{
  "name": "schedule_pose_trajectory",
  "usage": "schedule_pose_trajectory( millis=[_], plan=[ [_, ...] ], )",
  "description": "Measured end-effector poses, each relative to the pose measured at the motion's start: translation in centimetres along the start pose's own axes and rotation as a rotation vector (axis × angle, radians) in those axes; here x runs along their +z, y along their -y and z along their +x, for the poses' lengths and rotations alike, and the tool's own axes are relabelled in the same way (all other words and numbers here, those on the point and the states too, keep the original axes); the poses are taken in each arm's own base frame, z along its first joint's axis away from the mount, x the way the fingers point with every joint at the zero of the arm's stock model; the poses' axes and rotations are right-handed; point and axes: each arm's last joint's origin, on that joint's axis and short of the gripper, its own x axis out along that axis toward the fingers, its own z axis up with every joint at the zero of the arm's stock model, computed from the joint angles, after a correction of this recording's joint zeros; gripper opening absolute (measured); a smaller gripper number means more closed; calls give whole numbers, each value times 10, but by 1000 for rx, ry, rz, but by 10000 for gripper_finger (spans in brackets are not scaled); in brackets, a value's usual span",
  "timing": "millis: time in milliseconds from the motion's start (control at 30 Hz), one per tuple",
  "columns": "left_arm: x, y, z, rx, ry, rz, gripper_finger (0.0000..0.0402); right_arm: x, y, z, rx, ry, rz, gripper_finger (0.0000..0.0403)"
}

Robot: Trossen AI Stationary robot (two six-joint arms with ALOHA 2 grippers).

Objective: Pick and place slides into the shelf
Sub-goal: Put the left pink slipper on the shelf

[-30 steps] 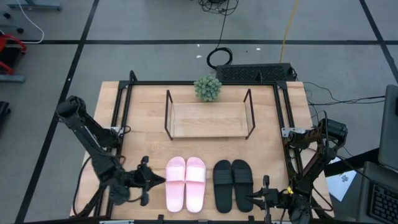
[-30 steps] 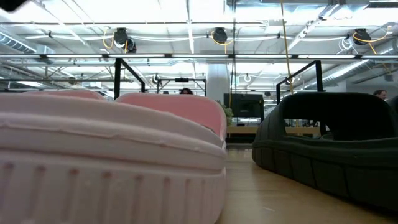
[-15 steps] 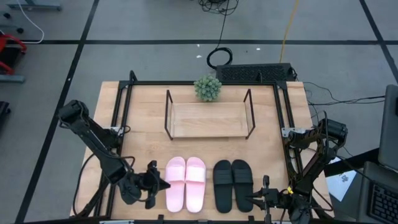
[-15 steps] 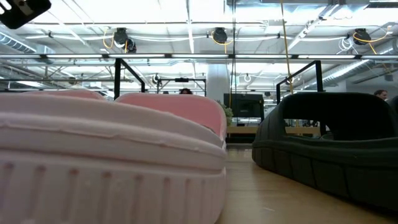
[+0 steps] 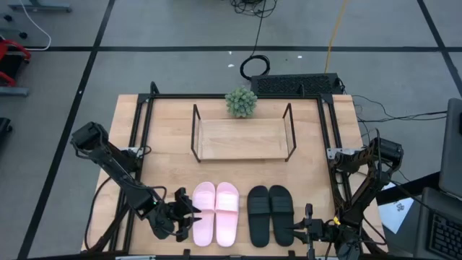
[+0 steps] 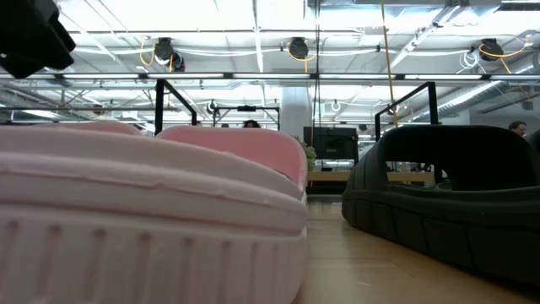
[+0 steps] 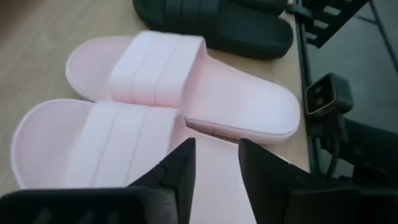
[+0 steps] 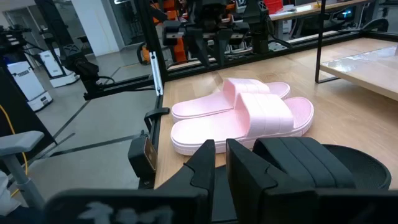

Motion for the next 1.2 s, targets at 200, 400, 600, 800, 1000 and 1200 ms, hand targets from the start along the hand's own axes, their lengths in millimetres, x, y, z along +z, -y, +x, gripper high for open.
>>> schedule_pose_trajectory(
  millis=[200, 400, 600, 800, 1000, 1200],
  plan=[
    [-6, 1, 8, 9, -8, 49, 140, 0, 0, 0, 0, 0, 0, 29],
    [-8, 3, 6, 14, 2, 92, 140, 0, 0, 0, -2, 2, 4, 29],
    [-10, 2, 5, 50, 16, 112, 140, 0, 0, 0, -3, 2, 6, 29],
    [-21, -6, 0, 146, -38, 131, 140, 0, 0, 0, -3, 2, 6, 29],
    [-25, -5, -11, 174, -5, 127, 140, 0, 0, 0, -2, 2, 4, 29],
    [-28, -2, -9, 171, 9, 110, 140, 0, 0, 0, -3, 2, 4, 29]
  ],
)
